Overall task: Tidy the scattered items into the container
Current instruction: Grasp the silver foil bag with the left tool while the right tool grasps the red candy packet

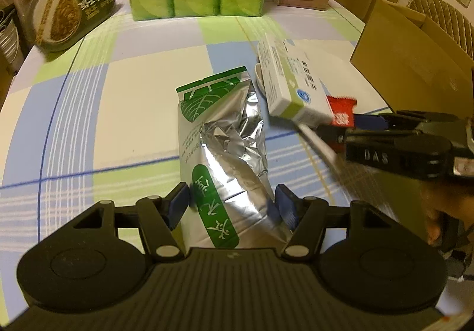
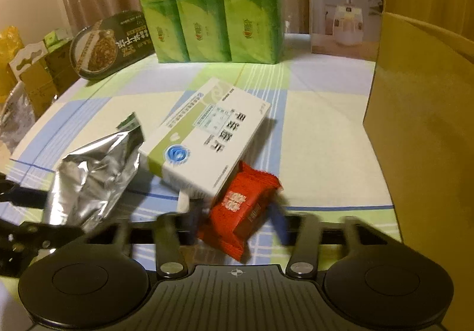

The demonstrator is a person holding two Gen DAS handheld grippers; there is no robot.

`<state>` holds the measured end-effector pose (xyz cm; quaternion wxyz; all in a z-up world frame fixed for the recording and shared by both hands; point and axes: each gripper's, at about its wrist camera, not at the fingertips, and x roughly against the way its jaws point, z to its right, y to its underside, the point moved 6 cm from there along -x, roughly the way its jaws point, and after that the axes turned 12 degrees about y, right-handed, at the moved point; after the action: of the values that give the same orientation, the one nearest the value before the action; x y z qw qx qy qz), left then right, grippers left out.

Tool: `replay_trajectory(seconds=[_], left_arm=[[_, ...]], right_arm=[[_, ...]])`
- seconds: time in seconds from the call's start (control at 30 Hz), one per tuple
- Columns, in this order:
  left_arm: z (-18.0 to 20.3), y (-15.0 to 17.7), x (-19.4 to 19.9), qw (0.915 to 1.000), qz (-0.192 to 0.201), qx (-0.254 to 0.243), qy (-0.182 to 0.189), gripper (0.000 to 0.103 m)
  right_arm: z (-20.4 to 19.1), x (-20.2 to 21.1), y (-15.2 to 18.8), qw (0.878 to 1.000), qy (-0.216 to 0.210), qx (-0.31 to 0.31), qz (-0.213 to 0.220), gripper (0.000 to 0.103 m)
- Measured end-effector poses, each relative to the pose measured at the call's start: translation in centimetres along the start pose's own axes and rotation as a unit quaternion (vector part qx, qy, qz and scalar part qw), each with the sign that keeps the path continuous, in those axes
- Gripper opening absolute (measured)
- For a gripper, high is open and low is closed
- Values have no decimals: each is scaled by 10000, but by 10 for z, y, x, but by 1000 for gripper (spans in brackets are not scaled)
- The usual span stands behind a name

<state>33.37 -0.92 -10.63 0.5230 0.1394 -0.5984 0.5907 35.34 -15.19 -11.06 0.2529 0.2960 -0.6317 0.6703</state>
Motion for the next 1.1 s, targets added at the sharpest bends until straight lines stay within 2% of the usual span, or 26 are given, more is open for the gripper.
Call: replay_trajectory(seconds=[0.17,0.43,0.57,0.73,0.77,0.83,0.87,0.97,1.1], left_arm=[[10,18,14,9999,59,56,-85,55],[49,60,36,9996,102,276,18,54],[76,89,50,9998,51,215,31,54],[96,114,63,9998,-86,168,-12,57],[98,115,64,9998,-117,130,-66,58],[100,113,64,9997,-182,40,-139,61],[101,112,63,9996,-227,2,-179,63],[104,101,59,9985,-310,-298,-345,70],[108,88,45,9956,-477,-629,-500,71]], right_arm=[[3,19,13,9999,-111,-16,-130,22],[11,79,63,9980,-411,74,-464,21],[18,121,93,9968,-529,177,-581,21],[29,151,122,9965,-396,394,-616,22],[31,155,126,9966,-372,419,-609,25],[33,158,131,9968,-314,453,-572,44],[33,160,133,9971,-309,443,-545,58],[30,164,136,9974,-311,480,-440,62],[28,164,137,9973,-251,614,-329,62]])
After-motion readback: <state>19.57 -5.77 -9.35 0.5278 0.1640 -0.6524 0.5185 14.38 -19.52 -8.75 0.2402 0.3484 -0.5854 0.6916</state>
